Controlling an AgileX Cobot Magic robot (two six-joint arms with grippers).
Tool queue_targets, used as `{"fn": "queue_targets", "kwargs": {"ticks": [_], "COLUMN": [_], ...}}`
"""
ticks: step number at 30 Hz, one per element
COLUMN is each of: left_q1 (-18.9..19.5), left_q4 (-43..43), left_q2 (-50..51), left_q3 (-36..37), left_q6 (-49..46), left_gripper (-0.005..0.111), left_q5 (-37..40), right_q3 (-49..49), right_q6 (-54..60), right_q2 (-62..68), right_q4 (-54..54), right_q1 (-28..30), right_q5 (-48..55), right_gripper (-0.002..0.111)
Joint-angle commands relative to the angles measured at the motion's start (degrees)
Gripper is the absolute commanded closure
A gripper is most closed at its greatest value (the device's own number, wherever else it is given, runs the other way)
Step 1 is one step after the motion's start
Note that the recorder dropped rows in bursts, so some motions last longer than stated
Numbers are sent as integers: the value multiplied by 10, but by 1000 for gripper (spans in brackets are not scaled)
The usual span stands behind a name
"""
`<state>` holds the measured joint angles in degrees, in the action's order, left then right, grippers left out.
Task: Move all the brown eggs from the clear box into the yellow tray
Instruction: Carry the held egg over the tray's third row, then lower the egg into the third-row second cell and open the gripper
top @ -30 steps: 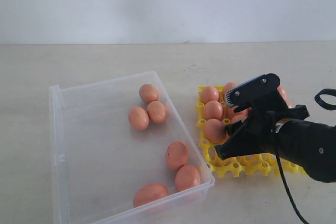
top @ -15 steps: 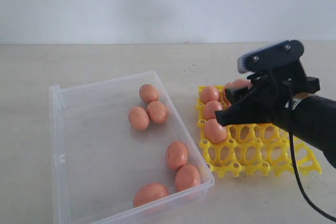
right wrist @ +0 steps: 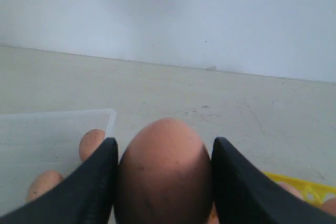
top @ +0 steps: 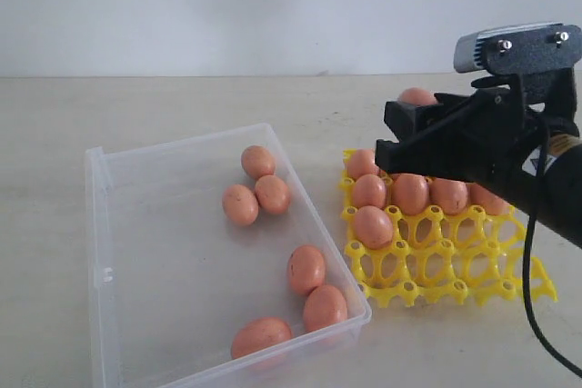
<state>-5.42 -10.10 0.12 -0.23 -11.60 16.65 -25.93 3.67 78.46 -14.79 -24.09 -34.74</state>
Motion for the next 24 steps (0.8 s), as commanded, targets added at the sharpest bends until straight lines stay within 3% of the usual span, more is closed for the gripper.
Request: {"fn": "queue_targets", "kwargs": {"ticks": [1,11,18,24], "left_q1": [-3,-3,-3,-3], "left_q4": [1,1,1,1], "left_q2": [-1,-1,-1,-1], "left_q3": [2,2,2,2], "left_q6": [0,0,0,0], "left_gripper": [103,103,103,103], "left_q5": [-4,-4,-4,-4], "right_q3": [43,86,85,85], "right_q6": [-61,-1,-26,-3], "right_q2": [-5,-5,60,117], "right_q4": [5,18,12,42], "right_q1": [2,2,2,2], "right_q5": [-59,-6,49,15], "right_gripper": [108,108,108,108]}}
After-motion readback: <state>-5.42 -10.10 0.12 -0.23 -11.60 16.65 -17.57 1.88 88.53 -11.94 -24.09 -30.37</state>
